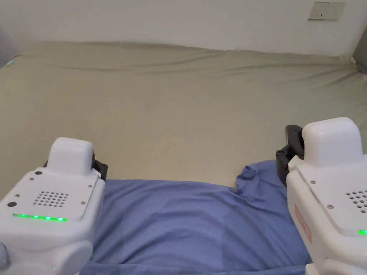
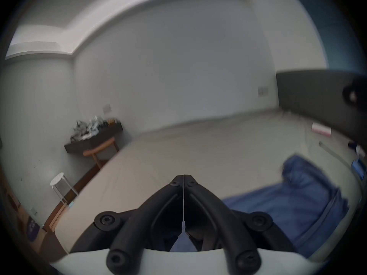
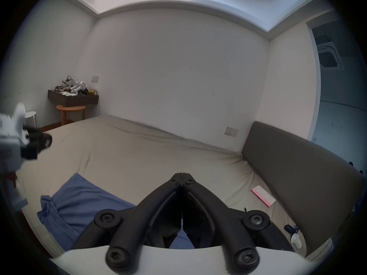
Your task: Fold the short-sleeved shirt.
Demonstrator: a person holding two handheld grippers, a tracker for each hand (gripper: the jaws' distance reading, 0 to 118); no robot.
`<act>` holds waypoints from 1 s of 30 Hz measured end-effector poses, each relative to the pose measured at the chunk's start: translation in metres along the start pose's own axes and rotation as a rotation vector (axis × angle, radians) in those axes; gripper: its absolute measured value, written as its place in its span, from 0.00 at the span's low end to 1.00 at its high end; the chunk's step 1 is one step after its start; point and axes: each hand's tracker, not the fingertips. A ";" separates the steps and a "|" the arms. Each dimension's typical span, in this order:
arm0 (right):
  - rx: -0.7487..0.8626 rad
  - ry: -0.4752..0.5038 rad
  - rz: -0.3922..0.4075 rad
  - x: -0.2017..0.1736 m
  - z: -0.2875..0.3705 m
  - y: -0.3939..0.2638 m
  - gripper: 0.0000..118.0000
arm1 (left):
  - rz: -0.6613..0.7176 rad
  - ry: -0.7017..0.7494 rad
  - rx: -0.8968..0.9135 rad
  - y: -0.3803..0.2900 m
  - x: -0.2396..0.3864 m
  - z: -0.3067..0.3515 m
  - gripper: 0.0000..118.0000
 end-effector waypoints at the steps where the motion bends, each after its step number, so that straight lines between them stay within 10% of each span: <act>1: -0.018 -0.003 -0.003 0.002 -0.005 -0.005 0.02 | -0.007 -0.020 -0.065 -0.013 -0.001 -0.019 0.01; 5: -0.104 -0.041 0.001 0.019 -0.029 -0.031 0.02 | 0.106 -0.039 -0.323 -0.062 -0.020 -0.112 0.87; 7: -0.134 -0.064 -0.001 0.027 -0.037 -0.039 0.02 | 0.144 -0.015 -0.366 -0.071 -0.031 -0.145 0.95; 13: -0.226 -0.101 -0.035 0.059 -0.064 -0.063 0.02 | 0.193 0.008 -0.495 -0.086 -0.049 -0.236 0.94; 18: -0.281 -0.109 -0.052 0.071 -0.081 -0.076 0.02 | 0.252 -0.008 -0.517 -0.099 -0.039 -0.240 0.75; 20: -0.296 -0.112 -0.052 0.078 -0.089 -0.083 0.02 | 0.265 -0.064 -0.552 -0.095 -0.040 -0.239 0.58; 22: -0.305 -0.104 -0.061 0.084 -0.098 -0.088 0.02 | 0.213 -0.109 -0.546 -0.086 -0.035 -0.232 0.05; 28: -0.400 -0.037 -0.066 0.090 -0.142 -0.094 0.02 | 0.108 -0.115 -0.421 -0.049 -0.028 -0.192 0.01; 30: -0.469 0.007 -0.100 0.096 -0.165 -0.106 0.16 | 0.074 -0.116 -0.360 -0.037 -0.029 -0.171 0.01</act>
